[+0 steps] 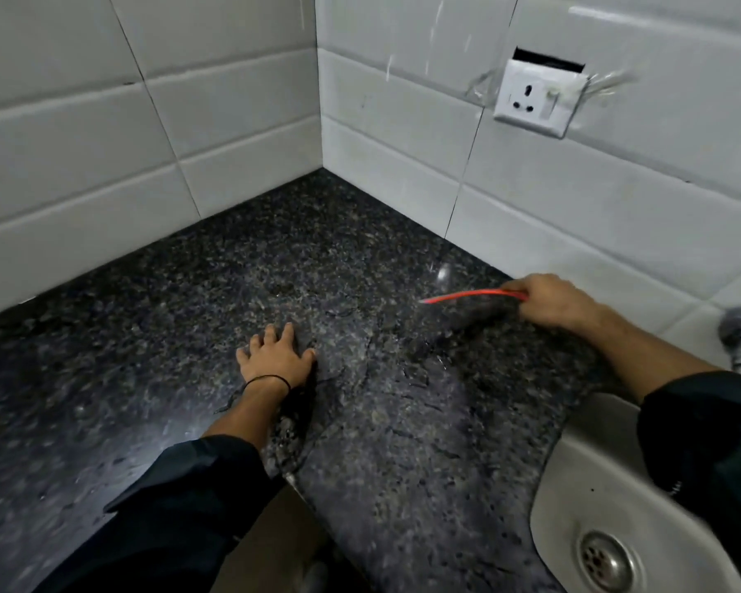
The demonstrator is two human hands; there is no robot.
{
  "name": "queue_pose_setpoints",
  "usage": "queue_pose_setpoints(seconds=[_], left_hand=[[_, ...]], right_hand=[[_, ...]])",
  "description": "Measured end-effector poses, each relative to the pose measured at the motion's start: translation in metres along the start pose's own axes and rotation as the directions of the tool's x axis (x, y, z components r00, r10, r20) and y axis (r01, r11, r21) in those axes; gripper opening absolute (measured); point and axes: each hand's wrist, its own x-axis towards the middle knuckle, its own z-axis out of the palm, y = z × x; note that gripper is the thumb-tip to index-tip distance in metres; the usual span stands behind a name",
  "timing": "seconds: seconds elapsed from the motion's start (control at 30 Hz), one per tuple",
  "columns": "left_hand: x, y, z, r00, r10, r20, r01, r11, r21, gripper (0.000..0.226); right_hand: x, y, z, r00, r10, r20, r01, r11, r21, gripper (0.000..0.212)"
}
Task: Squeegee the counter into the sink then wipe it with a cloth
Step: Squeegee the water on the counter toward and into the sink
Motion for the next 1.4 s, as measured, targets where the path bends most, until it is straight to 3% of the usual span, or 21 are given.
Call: queue_pose_setpoints(seconds=[0.13, 0.33, 0.43, 0.57, 0.73, 0.9, 1.03, 1.23, 1.4], left_hand=[[0.022, -0.008, -0.009, 1.0, -0.011, -0.023, 0.01, 0.999, -0.032, 0.079], [0.068, -0.054, -0.019, 0.999, -0.03, -0.039, 0.028, 0.998, -0.054, 0.094], [0.083, -0.069, -0.012, 0.999, 0.014, 0.048, -0.008, 0.993, -0.117, 0.098], [0.091, -0.071, -0.008, 1.0, 0.022, 0.005, -0.021, 0.989, -0.143, 0.098], [0.099, -0.07, -0.002, 1.0, 0.0, -0.004, -0.001, 0.988, -0.155, 0.097], [0.1, -0.071, -0.003, 0.999, 0.007, -0.041, -0.015, 0.98, -0.199, 0.097], [0.095, -0.074, -0.003, 0.996, 0.025, -0.088, -0.046, 0.968, -0.245, 0.099], [0.09, -0.075, -0.009, 0.999, 0.027, -0.041, -0.037, 0.968, -0.249, 0.101], [0.081, -0.074, -0.012, 0.998, 0.039, -0.051, -0.05, 0.97, -0.237, 0.094]], right_hand=[[0.042, -0.063, 0.007, 0.991, -0.113, -0.064, 0.123, 0.976, 0.181, 0.039], [0.123, -0.18, 0.03, 0.965, -0.254, -0.068, 0.263, 0.94, 0.215, 0.041], [0.164, -0.236, 0.042, 0.962, -0.269, -0.046, 0.273, 0.95, 0.152, 0.043], [0.213, -0.303, 0.046, 0.925, -0.367, -0.101, 0.367, 0.93, -0.019, 0.046], [0.251, -0.355, 0.05, 0.902, -0.432, -0.01, 0.43, 0.9, -0.071, 0.043], [0.243, -0.332, 0.042, 0.91, -0.413, 0.035, 0.413, 0.898, -0.15, 0.038], [0.2, -0.277, 0.036, 0.915, -0.392, 0.095, 0.403, 0.893, -0.201, 0.039], [0.133, -0.182, 0.049, 0.918, -0.372, 0.137, 0.395, 0.886, -0.243, 0.04], [0.072, -0.113, 0.031, 0.872, -0.442, 0.21, 0.489, 0.791, -0.368, 0.066]])
